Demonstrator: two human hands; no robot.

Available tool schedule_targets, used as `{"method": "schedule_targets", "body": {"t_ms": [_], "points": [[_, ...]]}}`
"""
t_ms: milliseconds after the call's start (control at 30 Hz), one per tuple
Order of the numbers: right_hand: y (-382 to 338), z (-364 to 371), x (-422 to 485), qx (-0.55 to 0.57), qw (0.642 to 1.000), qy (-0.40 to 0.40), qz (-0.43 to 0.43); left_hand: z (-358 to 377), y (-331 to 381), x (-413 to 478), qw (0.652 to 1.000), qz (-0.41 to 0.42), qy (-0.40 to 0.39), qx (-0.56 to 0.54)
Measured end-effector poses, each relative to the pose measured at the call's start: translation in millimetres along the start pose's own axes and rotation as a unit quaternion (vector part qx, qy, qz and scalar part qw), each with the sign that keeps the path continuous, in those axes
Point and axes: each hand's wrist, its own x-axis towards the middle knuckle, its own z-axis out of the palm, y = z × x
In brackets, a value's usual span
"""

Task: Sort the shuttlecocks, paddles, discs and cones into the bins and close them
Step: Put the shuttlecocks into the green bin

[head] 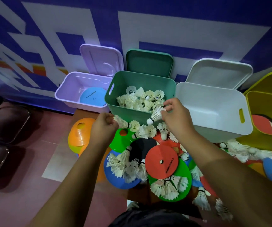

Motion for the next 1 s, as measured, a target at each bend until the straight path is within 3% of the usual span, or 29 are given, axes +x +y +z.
{"method": "schedule_targets", "body": {"t_ms": [400, 467, 500, 567, 600, 833, 1000], "points": [[-32, -18, 46, 0.116, 0.984, 0.136, -0.011, -6, 47, 37, 0.996, 0.073, 0.03, -0.03], [-30, -13, 53, 0.052, 0.995, 0.082, -0.008, -9, 50, 44, 0.996, 0.077, 0.045, -0.023], [-27, -9, 55, -0.003, 1.0, 0.014, 0.003, -11, 52, 48, 0.995, 0.082, 0.051, -0.021], [-20, -1, 57, -0.103, 0.986, -0.124, 0.051, -14, 56, 56, 0.994, 0.09, 0.054, -0.005], [-16, 2, 57, -0.127, 0.978, -0.153, 0.067, -15, 58, 61, 0.994, 0.092, 0.054, 0.005], [-9, 6, 54, -0.155, 0.979, -0.122, 0.051, -14, 64, 91, 0.989, 0.12, 0.049, 0.069], [-13, 6, 53, -0.154, 0.981, -0.114, 0.04, -4, 51, 101, 0.985, 0.095, -0.003, 0.144]]}}
